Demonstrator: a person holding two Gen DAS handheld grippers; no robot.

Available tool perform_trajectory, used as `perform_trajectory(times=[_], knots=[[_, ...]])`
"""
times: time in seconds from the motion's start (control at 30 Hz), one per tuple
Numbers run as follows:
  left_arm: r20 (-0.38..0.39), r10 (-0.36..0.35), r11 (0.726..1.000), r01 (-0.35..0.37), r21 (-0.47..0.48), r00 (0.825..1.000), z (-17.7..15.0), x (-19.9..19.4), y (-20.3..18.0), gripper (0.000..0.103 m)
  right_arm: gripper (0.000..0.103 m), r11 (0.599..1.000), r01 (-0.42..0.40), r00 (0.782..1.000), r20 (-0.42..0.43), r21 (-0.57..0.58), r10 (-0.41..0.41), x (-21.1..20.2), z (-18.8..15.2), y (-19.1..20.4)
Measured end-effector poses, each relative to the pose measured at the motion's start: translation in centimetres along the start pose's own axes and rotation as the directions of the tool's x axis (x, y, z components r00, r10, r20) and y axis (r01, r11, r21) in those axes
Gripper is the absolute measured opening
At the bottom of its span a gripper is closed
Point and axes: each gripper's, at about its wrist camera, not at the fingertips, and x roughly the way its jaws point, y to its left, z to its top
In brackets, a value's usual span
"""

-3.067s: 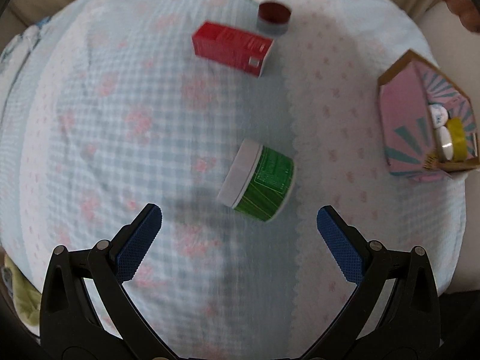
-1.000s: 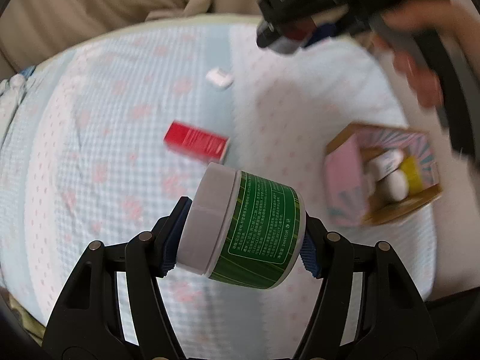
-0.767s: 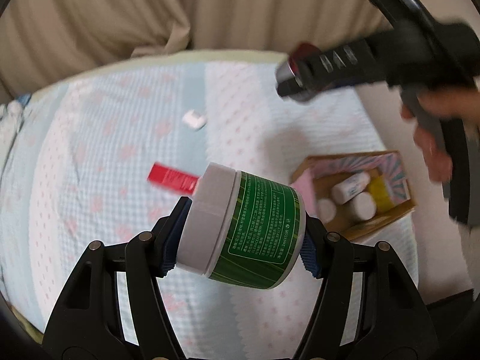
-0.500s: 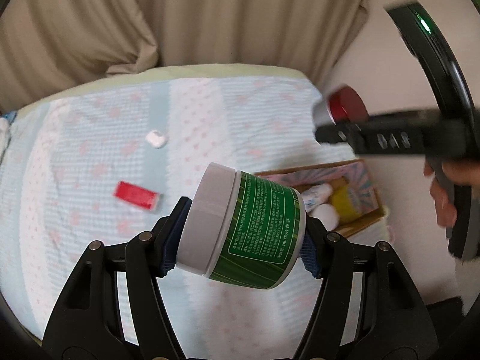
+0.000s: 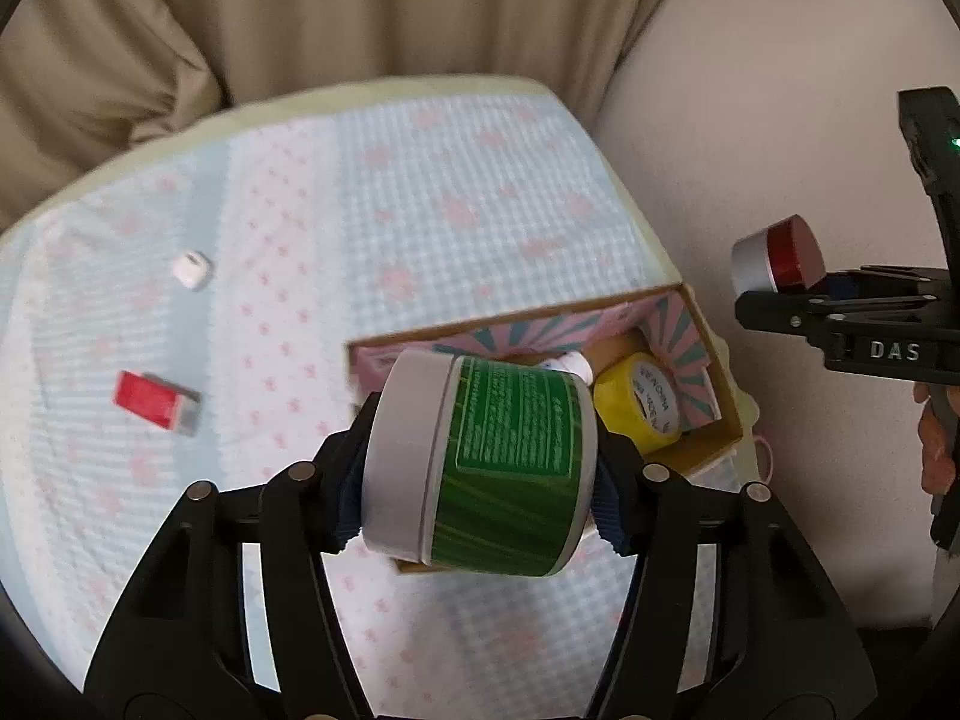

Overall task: Organize rigid objects
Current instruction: 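Carry the green-labeled jar over the pink box while the right carries the red-lidded jar there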

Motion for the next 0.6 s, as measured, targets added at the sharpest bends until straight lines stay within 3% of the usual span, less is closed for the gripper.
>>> perform_trajectory(times=[0.1, 0.33, 0.6], knots=[[-0.059, -0.041, 0.998, 0.038, -0.039, 0.997, 0.1, 4.2, 0.2, 0.055, 0.049, 0.999, -0.018, 1.0, -0.024, 0.04, 0.019, 2.2, -0.4, -2.2], [-0.151, -0.008, 0.998, -0.001, -0.06, 0.988, 0.4, 11.0, 1.4, 0.054, 0.049, 0.994, -0.048, 0.995, -0.085, 0.101, 0.057, 8.1, -1.6, -4.8], [-0.192, 0.04, 0.997, -0.051, -0.05, 0.981, 2.1, 13.8, 3.1, 0.054, 0.049, 0.991, -0.037, 0.984, -0.17, 0.127, 0.058, 12.4, -3.9, -5.9]])
